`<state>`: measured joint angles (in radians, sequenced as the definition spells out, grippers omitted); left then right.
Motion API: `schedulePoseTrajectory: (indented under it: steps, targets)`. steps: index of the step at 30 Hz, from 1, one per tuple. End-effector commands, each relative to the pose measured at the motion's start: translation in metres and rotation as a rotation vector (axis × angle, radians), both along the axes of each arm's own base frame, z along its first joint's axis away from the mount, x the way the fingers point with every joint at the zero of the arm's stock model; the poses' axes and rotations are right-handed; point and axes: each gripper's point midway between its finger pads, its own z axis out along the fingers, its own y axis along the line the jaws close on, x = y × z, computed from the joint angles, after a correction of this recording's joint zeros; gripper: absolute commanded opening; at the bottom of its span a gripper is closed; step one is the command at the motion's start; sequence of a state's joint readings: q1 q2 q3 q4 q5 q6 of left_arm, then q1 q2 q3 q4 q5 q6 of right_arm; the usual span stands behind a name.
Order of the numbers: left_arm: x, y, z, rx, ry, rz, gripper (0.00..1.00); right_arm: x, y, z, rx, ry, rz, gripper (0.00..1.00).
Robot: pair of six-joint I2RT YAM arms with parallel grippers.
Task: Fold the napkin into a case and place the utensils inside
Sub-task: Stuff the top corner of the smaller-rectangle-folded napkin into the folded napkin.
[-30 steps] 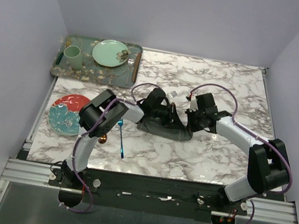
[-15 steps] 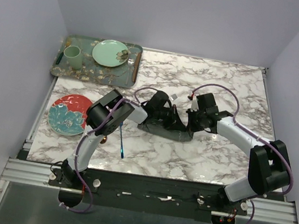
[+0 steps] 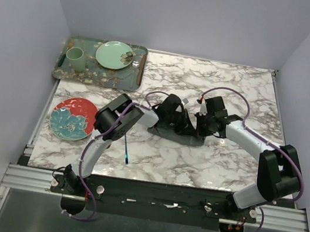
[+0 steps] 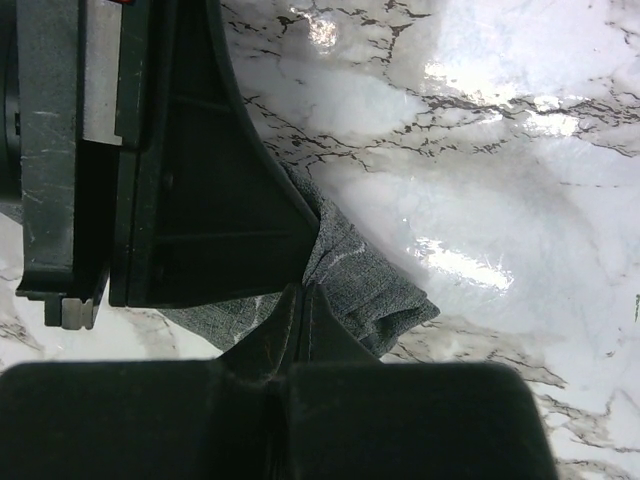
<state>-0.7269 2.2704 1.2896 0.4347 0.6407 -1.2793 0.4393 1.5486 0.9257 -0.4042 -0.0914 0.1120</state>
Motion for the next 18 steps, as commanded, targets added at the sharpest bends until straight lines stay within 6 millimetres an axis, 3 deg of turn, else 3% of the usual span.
schedulePoseTrajectory:
  steps: [1, 2, 5, 11, 14, 18]
  targets:
    - [0.002, 0.018, -0.014, 0.101, -0.076, 0.003, 0.11, -0.009, -0.002, -0.007, -0.024, 0.042, 0.010, 0.00]
    - [0.009, 0.018, 0.008, 0.050, -0.131, 0.005, 0.13, -0.009, -0.003, -0.006, -0.026, 0.037, 0.005, 0.01]
    - [0.009, 0.019, 0.039, -0.026, -0.203, -0.028, 0.17, -0.009, -0.006, -0.005, -0.034, 0.031, -0.003, 0.01]
    - [0.002, 0.021, 0.074, -0.105, -0.289, -0.060, 0.24, -0.008, -0.007, -0.005, -0.033, 0.027, -0.010, 0.01]
    - [0.000, 0.033, 0.076, -0.094, -0.283, -0.045, 0.24, -0.009, -0.007, -0.004, -0.027, 0.029, -0.010, 0.01]
    - [-0.005, 0.056, 0.056, -0.016, -0.230, -0.018, 0.22, -0.008, -0.003, -0.002, -0.012, 0.028, -0.004, 0.00]
